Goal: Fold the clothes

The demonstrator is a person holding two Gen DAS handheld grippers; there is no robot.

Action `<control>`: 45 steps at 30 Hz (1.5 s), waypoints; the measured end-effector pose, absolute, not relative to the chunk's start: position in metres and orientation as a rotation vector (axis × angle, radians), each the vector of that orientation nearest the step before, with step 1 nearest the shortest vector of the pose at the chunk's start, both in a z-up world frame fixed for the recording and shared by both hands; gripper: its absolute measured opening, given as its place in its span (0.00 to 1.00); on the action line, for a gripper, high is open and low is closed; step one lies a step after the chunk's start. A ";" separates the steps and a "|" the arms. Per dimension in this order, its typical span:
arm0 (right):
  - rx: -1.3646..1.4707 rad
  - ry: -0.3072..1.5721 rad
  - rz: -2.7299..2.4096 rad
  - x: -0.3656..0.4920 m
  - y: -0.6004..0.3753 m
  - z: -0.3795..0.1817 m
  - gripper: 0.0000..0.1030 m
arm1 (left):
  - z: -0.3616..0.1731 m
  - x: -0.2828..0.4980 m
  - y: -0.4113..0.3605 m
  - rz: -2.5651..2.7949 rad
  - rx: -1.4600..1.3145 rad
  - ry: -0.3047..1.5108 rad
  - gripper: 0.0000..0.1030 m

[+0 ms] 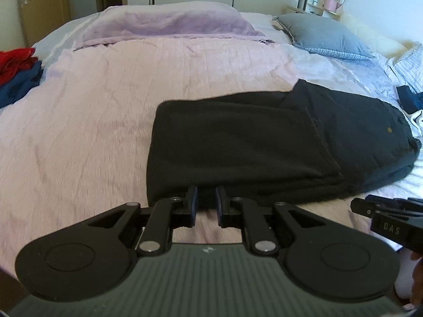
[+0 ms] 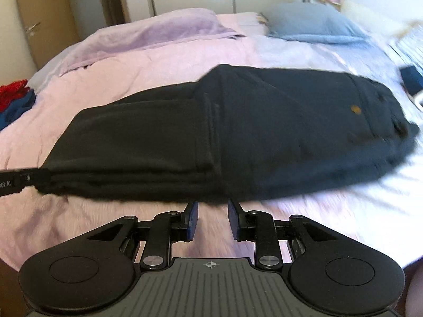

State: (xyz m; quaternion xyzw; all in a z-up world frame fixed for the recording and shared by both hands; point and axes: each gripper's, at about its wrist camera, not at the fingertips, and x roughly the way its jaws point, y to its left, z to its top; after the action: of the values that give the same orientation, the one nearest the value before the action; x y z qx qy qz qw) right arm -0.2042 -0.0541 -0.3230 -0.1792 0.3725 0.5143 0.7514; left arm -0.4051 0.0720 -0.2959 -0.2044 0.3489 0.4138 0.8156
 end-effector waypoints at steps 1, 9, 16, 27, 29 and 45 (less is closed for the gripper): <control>-0.380 0.815 1.116 -0.204 -0.061 -0.319 0.28 | -0.293 -0.406 0.064 0.886 -0.429 0.743 0.16; -0.312 0.781 1.089 -0.210 -0.109 -0.286 0.35 | -0.264 -0.415 0.004 0.906 -0.352 0.712 0.25; -0.299 0.760 1.131 -0.220 -0.131 -0.276 0.41 | -0.252 -0.421 -0.037 0.929 -0.316 0.698 0.25; -0.288 0.734 1.185 -0.227 -0.148 -0.269 0.43 | -0.244 -0.435 -0.072 0.985 -0.300 0.676 0.27; -0.273 0.730 1.182 -0.226 -0.151 -0.268 0.43 | -0.242 -0.437 -0.074 0.980 -0.289 0.673 0.27; -0.236 0.733 1.051 -0.216 -0.162 -0.271 0.44 | -0.252 -0.433 -0.055 0.843 -0.304 0.638 0.27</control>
State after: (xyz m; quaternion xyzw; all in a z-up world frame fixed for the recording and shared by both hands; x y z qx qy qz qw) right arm -0.2163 -0.1622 -0.2713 -0.1100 0.3410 0.4890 0.7953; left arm -0.4333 -0.0552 -0.2519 -0.1445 0.3031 0.4006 0.8525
